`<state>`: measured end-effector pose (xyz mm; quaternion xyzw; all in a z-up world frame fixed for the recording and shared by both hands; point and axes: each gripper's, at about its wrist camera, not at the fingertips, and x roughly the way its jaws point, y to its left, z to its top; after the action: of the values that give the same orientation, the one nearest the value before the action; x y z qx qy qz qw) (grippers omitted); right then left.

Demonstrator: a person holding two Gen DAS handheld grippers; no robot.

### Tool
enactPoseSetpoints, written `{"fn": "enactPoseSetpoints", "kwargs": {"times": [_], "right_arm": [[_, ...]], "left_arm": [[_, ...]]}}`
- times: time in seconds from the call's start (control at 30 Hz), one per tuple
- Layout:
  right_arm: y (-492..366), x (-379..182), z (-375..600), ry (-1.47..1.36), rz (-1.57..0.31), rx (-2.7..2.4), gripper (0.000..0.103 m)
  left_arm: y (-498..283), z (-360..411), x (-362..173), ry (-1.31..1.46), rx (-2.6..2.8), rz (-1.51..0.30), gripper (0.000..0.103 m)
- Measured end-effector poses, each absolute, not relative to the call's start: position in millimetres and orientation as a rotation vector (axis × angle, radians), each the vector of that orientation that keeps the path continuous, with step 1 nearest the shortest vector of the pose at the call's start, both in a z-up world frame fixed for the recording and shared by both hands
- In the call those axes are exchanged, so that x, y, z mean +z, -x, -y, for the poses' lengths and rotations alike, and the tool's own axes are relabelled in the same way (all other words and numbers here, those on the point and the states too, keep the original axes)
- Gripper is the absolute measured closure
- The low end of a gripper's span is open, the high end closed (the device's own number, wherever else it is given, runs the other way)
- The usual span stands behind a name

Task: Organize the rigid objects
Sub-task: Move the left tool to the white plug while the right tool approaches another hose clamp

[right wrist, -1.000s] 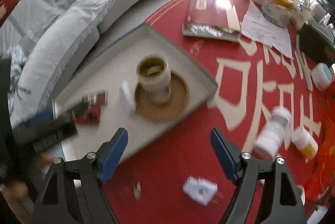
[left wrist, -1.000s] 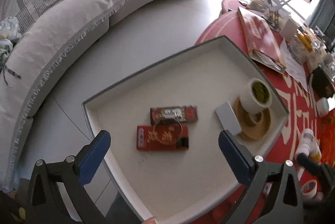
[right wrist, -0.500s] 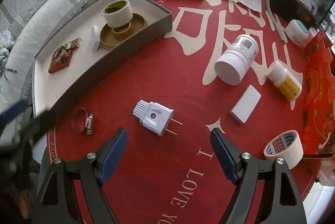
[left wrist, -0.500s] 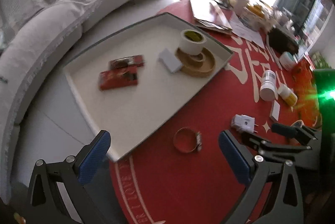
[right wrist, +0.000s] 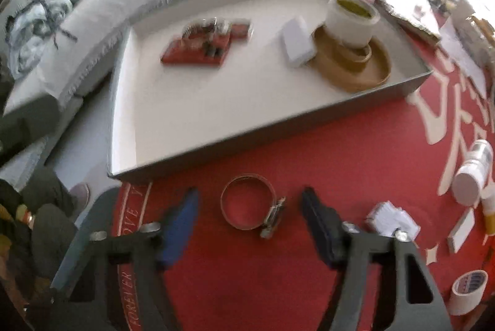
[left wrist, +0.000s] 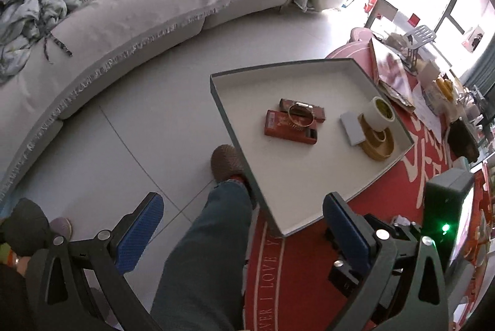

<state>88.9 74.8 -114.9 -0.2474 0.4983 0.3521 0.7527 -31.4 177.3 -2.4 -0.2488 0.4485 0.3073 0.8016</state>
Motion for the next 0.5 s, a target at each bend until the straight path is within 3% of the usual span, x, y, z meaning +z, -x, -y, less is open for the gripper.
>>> {"fn": "enactPoseSetpoints", "kwargs": {"times": [0.03, 0.07, 0.27, 0.5], "right_arm": [[-85.6, -114.1, -77.2, 0.576, -1.083, 0.751, 0.057], [-82.5, -112.6, -77.7, 0.613, -1.069, 0.733, 0.060], [-66.6, -104.3, -23.9, 0.566, -1.148, 0.657, 0.060], [-52.5, -96.3, 114.6, 0.349, -1.230, 0.345, 0.060]], "left_arm": [[31.0, -176.6, -3.7, 0.528, 0.654, -0.970, 0.000], [29.2, -174.4, -5.0, 0.521, 0.646, -0.980, 0.000], [-2.1, -132.1, -10.0, 0.423, 0.436, -1.060, 0.000], [-69.9, -28.1, -13.2, 0.133, 0.162, -1.090, 0.000]]}}
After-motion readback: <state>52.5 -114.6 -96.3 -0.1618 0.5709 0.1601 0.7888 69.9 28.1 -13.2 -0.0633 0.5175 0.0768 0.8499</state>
